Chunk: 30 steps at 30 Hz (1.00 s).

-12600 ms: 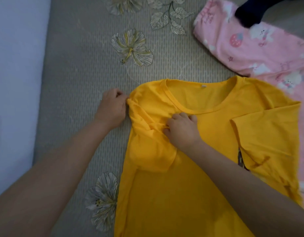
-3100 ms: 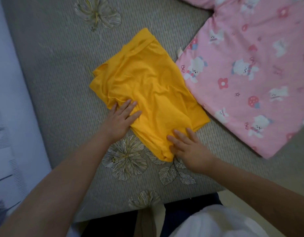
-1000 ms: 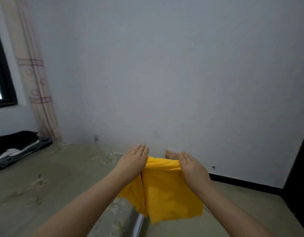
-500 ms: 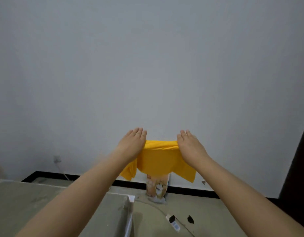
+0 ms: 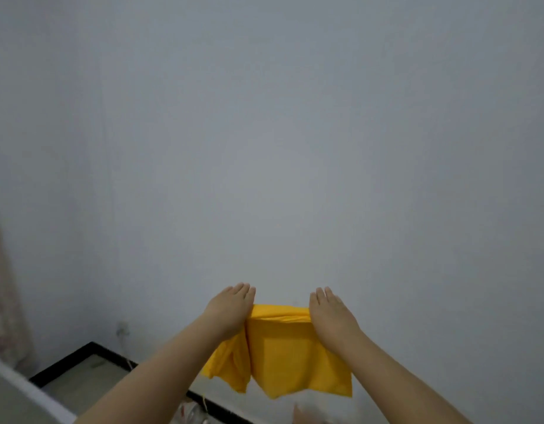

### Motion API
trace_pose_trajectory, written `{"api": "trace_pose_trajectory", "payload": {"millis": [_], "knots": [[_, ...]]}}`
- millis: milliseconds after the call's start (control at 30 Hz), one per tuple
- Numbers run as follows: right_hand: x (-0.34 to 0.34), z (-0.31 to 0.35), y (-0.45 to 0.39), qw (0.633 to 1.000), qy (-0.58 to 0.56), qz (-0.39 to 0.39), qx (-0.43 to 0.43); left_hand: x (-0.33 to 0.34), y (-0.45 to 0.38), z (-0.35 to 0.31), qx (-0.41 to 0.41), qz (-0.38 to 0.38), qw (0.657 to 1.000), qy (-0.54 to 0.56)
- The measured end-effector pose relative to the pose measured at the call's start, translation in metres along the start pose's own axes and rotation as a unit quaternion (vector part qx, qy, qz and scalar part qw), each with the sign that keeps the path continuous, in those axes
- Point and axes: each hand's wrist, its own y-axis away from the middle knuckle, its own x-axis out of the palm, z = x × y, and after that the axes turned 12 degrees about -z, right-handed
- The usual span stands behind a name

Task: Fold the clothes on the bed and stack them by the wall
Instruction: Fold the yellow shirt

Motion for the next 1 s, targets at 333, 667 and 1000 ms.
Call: {"api": "trace_pose_trajectory", "payload": {"millis": [333, 667, 1000], "knots": [[0.085, 0.047, -0.242, 0.985, -0.024, -0.060, -0.160, 0.120, -0.105, 0.147, -0.132, 0.004, 0.990, -0.052], [0.157, 0.159, -0.443, 0.949, -0.069, -0.084, -0.297, 0.205, -0.151, 0.313, -0.271, 0.052, 0.956, -0.097], [0.207, 0.343, -0.543, 0.862, -0.173, -0.062, -0.473, 0.260, -0.075, 0.432, -0.452, 0.135, 0.871, -0.139]]}}
